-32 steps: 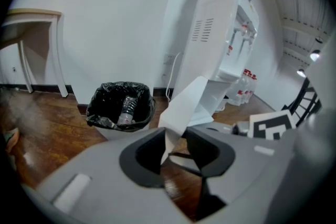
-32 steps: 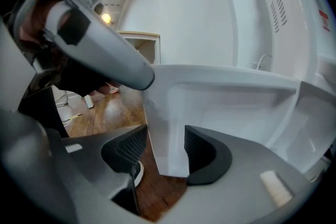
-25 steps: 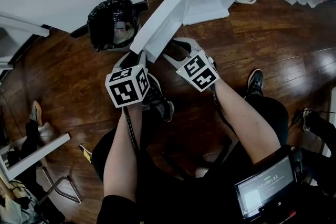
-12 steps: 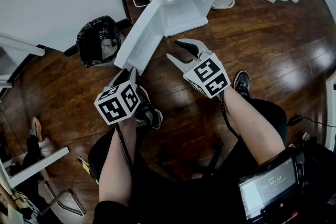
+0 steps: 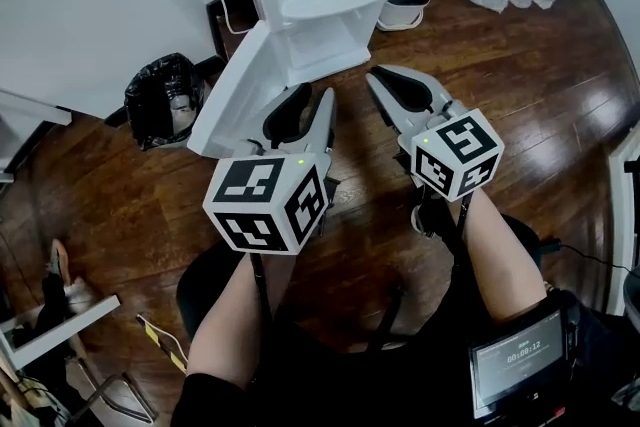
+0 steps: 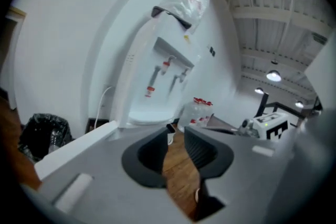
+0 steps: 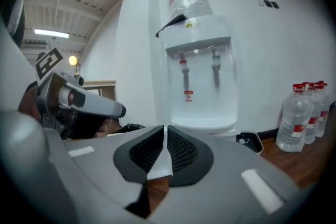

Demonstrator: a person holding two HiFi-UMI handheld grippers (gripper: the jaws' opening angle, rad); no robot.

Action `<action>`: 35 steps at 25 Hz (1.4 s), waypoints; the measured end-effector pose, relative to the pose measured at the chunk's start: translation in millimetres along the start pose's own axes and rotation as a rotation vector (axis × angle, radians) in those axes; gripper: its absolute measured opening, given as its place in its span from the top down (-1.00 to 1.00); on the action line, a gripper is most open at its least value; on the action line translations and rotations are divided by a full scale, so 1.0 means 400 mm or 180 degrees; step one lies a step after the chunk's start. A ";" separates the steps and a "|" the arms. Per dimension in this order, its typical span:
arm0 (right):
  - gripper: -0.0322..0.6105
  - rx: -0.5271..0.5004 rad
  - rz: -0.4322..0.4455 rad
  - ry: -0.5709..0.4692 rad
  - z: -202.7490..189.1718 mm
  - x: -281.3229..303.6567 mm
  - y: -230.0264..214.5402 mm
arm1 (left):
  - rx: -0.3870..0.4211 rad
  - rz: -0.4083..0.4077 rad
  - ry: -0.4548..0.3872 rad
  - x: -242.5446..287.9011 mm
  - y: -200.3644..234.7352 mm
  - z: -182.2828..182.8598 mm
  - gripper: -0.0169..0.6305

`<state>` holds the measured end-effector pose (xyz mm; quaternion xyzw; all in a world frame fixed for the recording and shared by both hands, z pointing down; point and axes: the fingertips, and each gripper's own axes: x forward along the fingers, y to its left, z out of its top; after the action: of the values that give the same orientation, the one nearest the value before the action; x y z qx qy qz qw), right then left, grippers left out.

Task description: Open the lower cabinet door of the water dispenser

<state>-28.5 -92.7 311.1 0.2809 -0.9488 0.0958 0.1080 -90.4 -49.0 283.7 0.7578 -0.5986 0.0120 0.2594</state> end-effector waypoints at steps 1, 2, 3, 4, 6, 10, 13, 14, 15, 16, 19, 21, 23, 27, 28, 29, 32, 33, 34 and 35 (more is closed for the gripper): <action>0.85 0.0071 -0.0032 -0.0063 0.024 -0.013 -0.017 | 0.0123 -0.0035 -0.0029 0.014 -0.024 0.012 0.58; 0.88 0.0126 -0.0059 -0.0127 0.047 -0.024 -0.031 | 0.0253 -0.0053 -0.0056 0.027 -0.044 0.021 0.59; 0.89 0.0160 -0.0088 -0.0195 0.069 -0.035 -0.042 | 0.0375 -0.0061 -0.0081 0.037 -0.060 0.028 0.59; 0.89 0.0174 -0.0119 -0.0267 0.090 -0.045 -0.051 | 0.0480 -0.0065 -0.0104 0.046 -0.072 0.032 0.60; 0.89 0.0166 -0.0170 -0.0396 0.123 -0.061 -0.054 | 0.0630 -0.0058 -0.0131 0.053 -0.084 0.035 0.61; 0.89 0.0021 -0.0167 -0.0443 0.131 -0.063 -0.030 | 0.0879 -0.0033 -0.0153 0.053 -0.087 0.035 0.62; 0.89 -0.0144 -0.0065 -0.0470 0.139 -0.050 0.000 | 0.0943 -0.0086 -0.0233 0.052 -0.091 0.051 0.62; 0.89 -0.0196 -0.0036 -0.0496 0.146 -0.045 0.008 | 0.0935 -0.0111 -0.0272 0.051 -0.093 0.063 0.62; 0.89 -0.0236 -0.0012 -0.0520 0.154 -0.040 0.017 | 0.0937 -0.0126 -0.0306 0.050 -0.094 0.077 0.62; 0.89 -0.0258 0.0011 -0.0532 0.161 -0.035 0.025 | 0.0955 -0.0128 -0.0333 0.048 -0.095 0.090 0.62; 0.89 -0.0209 0.0054 -0.0406 0.157 -0.042 0.049 | 0.1018 -0.0114 -0.0349 0.041 -0.107 0.101 0.62; 0.89 -0.0181 0.0042 -0.0380 0.152 -0.058 0.049 | 0.1021 -0.0166 -0.0363 0.039 -0.128 0.095 0.62; 0.89 -0.0185 0.0021 -0.0429 0.151 -0.071 0.042 | 0.1035 -0.0229 -0.0381 0.037 -0.149 0.087 0.62; 0.89 -0.0220 0.0006 -0.0476 0.148 -0.081 0.036 | 0.1117 -0.0254 -0.0355 0.044 -0.159 0.064 0.62; 0.89 -0.0229 0.0004 -0.0470 0.146 -0.081 0.035 | 0.1113 -0.0254 -0.0336 0.048 -0.156 0.059 0.62; 0.89 -0.0240 0.0000 -0.0462 0.145 -0.081 0.035 | 0.1100 -0.0257 -0.0318 0.053 -0.154 0.055 0.62; 0.89 -0.0265 -0.0016 -0.0447 0.140 -0.080 0.032 | 0.1081 -0.0278 -0.0298 0.061 -0.153 0.050 0.62; 0.89 -0.0265 -0.0021 -0.0446 0.138 -0.081 0.032 | 0.1088 -0.0287 -0.0301 0.061 -0.155 0.049 0.62; 0.89 -0.0260 -0.0025 -0.0446 0.137 -0.083 0.031 | 0.1096 -0.0296 -0.0305 0.060 -0.157 0.047 0.62; 0.89 -0.0252 -0.0028 -0.0445 0.136 -0.086 0.032 | 0.1103 -0.0304 -0.0305 0.059 -0.159 0.045 0.62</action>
<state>-15.6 -77.7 248.5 0.2866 -0.9558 0.0378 0.0529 -30.8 -68.0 251.8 0.8184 -0.5626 0.0665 0.0964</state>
